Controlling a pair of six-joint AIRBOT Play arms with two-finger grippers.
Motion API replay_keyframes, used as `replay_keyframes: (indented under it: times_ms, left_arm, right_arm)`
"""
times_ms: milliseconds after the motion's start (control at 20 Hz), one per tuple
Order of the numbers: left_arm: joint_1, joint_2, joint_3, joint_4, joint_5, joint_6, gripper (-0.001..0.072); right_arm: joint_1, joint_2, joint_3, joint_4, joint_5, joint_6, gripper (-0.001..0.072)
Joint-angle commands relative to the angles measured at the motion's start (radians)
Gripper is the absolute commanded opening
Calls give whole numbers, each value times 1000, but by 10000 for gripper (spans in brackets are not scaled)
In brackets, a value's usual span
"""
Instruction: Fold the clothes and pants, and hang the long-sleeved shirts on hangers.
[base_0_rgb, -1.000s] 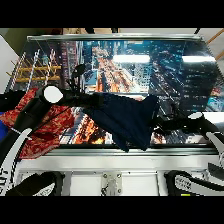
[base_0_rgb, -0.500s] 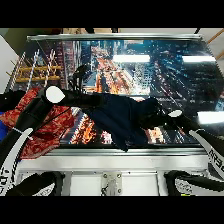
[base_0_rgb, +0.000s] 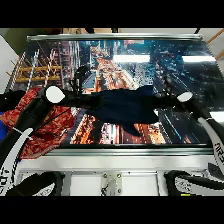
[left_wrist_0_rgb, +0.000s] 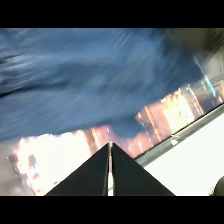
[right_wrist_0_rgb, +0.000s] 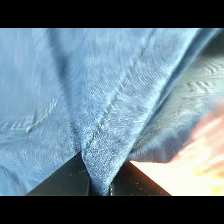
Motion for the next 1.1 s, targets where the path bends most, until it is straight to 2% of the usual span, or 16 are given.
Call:
replay_keyframes:
  times_ms: [0, 150, 300, 350, 500, 600, 850, 1050]
  left_arm:
    - [-1, 0, 1, 0, -13, -9, 30]
    - [-1, 0, 1, 0, -8, -27, 30]
    - [-1, 0, 1, 0, -8, -38, 31]
    - [-1, 0, 1, 0, -8, -39, 30]
    - [-1, 0, 1, 0, -8, -39, 30]
    - [-1, 0, 1, 0, -8, -39, 30]
    - [-1, 0, 1, 0, -8, -37, 31]
    - [-1, 0, 0, 0, -13, -37, 30]
  right_arm:
    - [-201, 1, 244, -303, -6, 165, 22]
    - [-410, 1, 358, -375, -13, 221, 22]
    - [-592, 5, 360, -450, 34, 321, 22]
    - [-632, 8, 354, -515, 72, 365, 21]
    - [-676, 58, 267, -780, 140, 587, 20]
    - [-676, 115, 158, -888, 189, 667, 21]
    - [-634, 257, -135, -889, 240, 669, 22]
    - [-584, 294, -248, -889, 244, 668, 26]
